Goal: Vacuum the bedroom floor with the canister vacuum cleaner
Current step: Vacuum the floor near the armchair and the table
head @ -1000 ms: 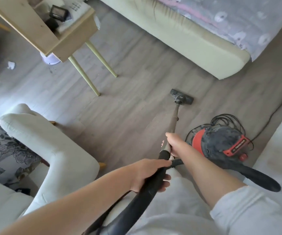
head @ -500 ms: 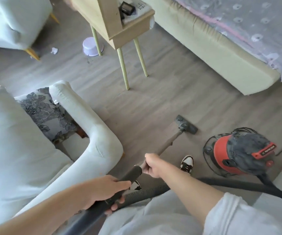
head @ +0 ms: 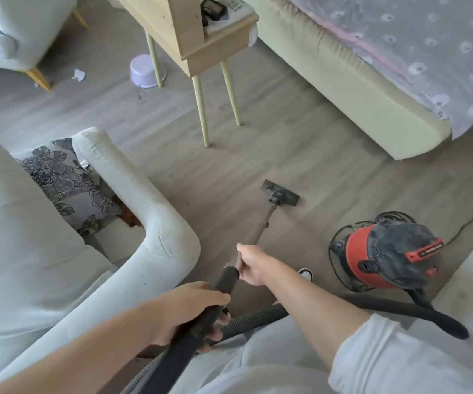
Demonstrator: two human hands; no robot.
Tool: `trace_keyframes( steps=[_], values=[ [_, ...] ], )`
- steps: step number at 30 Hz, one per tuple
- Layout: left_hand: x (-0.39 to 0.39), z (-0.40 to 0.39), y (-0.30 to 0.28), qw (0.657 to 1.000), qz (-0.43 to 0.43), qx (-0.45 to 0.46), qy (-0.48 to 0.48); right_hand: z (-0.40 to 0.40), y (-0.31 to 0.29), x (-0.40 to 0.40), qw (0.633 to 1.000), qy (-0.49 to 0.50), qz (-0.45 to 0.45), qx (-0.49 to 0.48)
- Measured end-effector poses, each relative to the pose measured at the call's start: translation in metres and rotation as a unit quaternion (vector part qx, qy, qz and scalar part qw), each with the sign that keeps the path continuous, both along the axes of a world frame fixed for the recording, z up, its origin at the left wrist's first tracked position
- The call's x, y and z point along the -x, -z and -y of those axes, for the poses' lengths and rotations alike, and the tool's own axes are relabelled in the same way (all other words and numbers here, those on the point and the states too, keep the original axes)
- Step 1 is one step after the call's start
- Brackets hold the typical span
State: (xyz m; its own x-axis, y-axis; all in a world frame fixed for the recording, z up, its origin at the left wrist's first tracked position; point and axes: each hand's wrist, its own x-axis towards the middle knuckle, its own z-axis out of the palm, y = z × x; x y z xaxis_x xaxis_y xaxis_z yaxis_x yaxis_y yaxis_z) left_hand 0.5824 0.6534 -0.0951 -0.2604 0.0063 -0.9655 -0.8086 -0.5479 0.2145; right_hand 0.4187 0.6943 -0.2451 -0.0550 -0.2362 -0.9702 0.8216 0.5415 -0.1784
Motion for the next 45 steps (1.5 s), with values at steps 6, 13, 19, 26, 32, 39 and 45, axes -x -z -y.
trace_keyframes(
  steps=[6, 13, 19, 26, 32, 39, 45],
  values=[
    [0.128, -0.001, 0.036, 0.996, -0.011, -0.058, -0.061, -0.001, 0.003, 0.09, 0.994, 0.108, -0.027, -0.018],
    [0.282, -0.026, 0.075, 0.997, 0.038, -0.044, -0.042, -0.045, 0.01, 0.215, 0.997, 0.061, -0.01, 0.037],
    [0.391, -0.041, 0.102, 0.993, 0.108, 0.003, -0.041, -0.142, 0.043, 0.353, 0.997, -0.004, -0.067, 0.03],
    [0.495, -0.073, 0.106, 0.995, 0.094, 0.015, -0.032, -0.29, 0.077, 0.466, 0.934, -0.072, -0.306, -0.172],
    [0.537, -0.096, 0.129, 0.995, 0.1, 0.023, -0.015, -0.363, 0.095, 0.482, 0.88, -0.211, -0.365, -0.221],
    [0.552, -0.127, 0.152, 0.993, 0.102, 0.027, -0.046, -0.428, 0.138, 0.48, 0.813, -0.337, -0.396, -0.261],
    [0.576, -0.197, 0.191, 0.986, 0.118, 0.037, -0.115, -0.469, 0.188, 0.521, 0.778, -0.405, -0.402, -0.262]
  ],
)
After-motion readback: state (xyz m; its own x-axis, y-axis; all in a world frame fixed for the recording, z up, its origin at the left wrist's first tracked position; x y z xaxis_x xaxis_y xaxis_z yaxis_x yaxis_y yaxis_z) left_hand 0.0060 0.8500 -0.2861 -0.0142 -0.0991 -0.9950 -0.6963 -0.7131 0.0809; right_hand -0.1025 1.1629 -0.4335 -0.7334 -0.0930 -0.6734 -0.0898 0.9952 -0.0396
